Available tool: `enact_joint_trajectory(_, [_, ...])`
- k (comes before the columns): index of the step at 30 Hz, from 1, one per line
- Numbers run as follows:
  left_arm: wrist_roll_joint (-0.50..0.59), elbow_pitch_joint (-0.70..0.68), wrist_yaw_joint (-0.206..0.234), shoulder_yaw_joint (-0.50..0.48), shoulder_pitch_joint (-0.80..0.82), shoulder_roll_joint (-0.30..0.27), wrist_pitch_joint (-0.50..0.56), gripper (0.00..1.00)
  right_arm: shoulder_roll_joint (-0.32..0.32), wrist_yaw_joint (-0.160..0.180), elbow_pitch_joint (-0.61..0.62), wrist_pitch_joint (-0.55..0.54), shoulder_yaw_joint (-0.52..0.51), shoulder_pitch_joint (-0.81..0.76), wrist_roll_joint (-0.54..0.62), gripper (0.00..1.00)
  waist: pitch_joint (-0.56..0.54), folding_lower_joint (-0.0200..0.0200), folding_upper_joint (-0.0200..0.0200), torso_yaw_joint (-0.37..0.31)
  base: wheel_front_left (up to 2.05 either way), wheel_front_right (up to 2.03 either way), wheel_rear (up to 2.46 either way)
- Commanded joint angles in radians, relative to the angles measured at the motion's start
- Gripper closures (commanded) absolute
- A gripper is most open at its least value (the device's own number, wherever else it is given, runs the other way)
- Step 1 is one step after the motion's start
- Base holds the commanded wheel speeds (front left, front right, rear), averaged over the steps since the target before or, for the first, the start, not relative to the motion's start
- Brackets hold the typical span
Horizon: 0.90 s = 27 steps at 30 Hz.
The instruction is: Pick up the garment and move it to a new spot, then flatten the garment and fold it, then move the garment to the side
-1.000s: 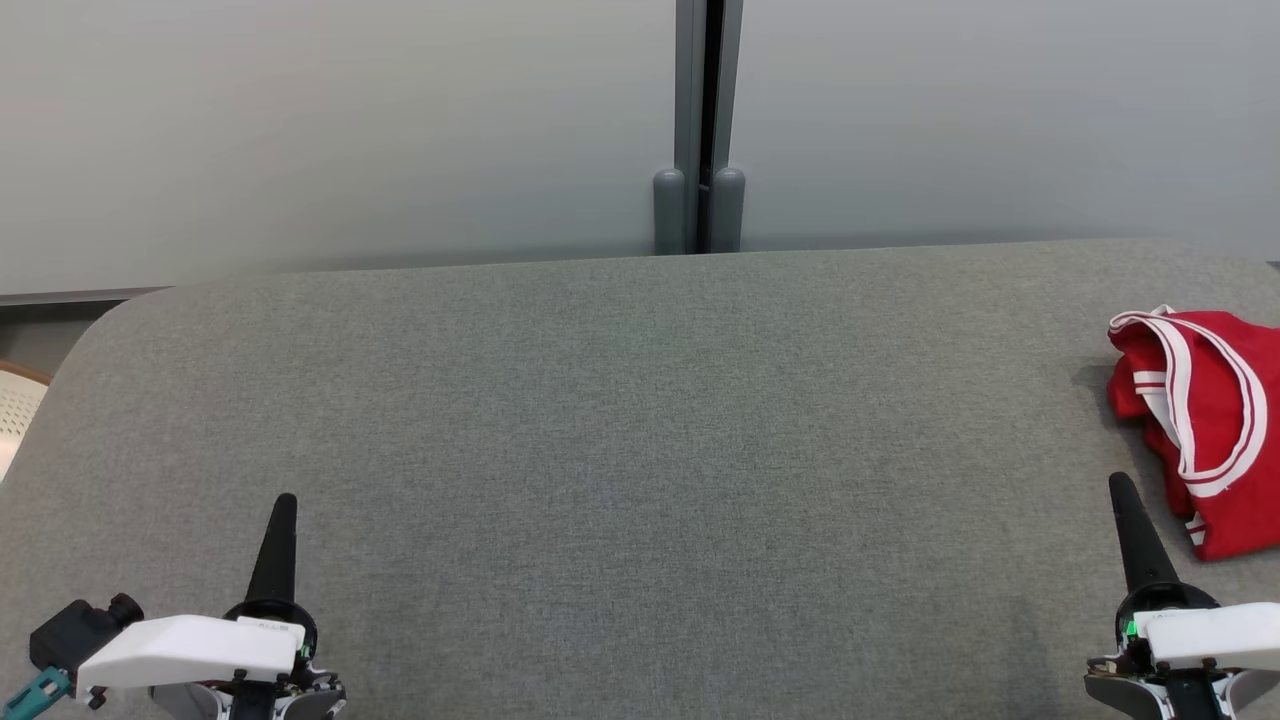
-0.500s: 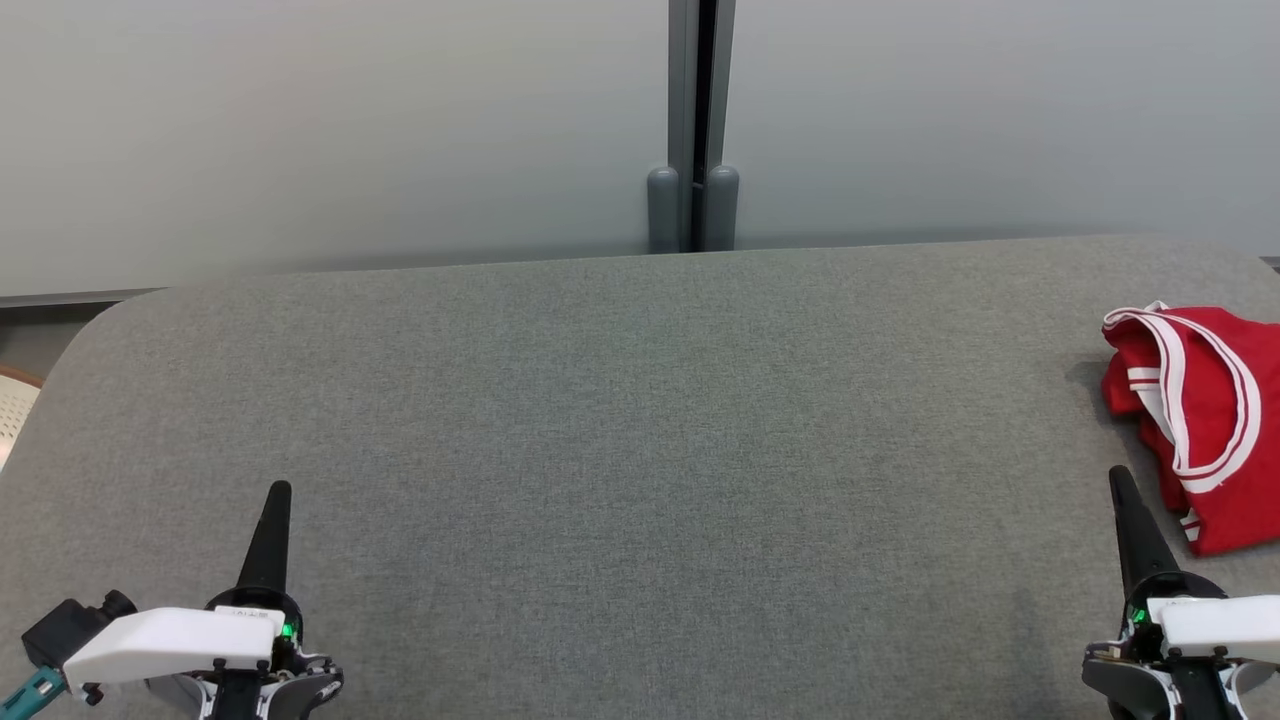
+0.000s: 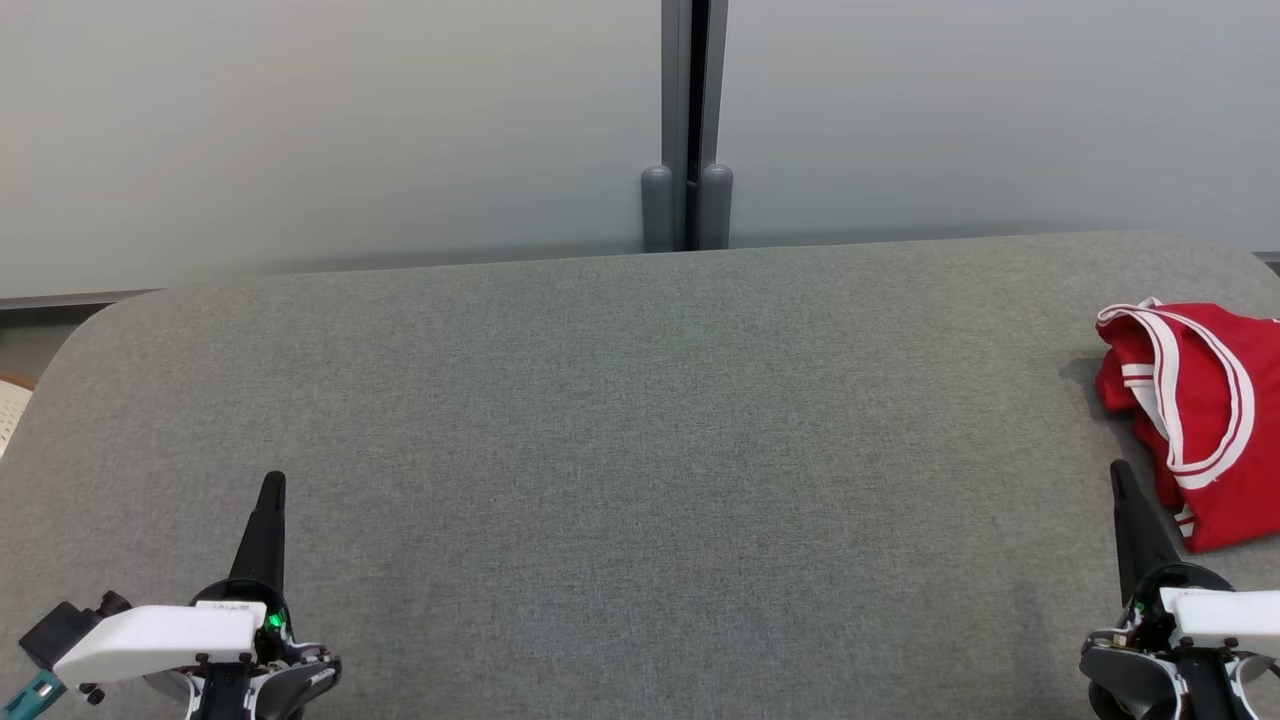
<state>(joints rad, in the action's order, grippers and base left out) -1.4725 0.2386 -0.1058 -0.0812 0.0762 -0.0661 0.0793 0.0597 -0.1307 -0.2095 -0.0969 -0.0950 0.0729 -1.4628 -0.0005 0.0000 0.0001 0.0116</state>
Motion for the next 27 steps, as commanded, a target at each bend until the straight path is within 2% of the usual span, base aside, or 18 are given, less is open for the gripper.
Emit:
enact_joint_trajectory(1, [-0.012, -0.002, -0.009, -0.008, 0.024, -0.001, 0.003, 1.00, 0.002, 0.000, -0.001, -0.004, -0.005, 0.015, -0.019, 1.00, 0.000, 0.0000, -0.0001, 0.000, 0.00, 0.00, 0.00])
enact_joint_trajectory(21, [-0.142, 0.008, -0.030, -0.039, 0.041, 0.017, 0.039, 1.00, -0.004, 0.000, -0.038, -0.014, -0.013, 0.041, -0.161, 1.00, 0.004, 0.0000, -0.0001, -0.011, 0.00, 0.00, 0.00])
enact_joint_trajectory(27, [-0.140, 0.008, -0.028, -0.038, 0.037, 0.016, 0.039, 1.00, -0.004, 0.000, -0.038, -0.014, -0.013, 0.041, -0.155, 1.00, 0.004, 0.0000, -0.0001, -0.012, 0.00, 0.00, 0.00])
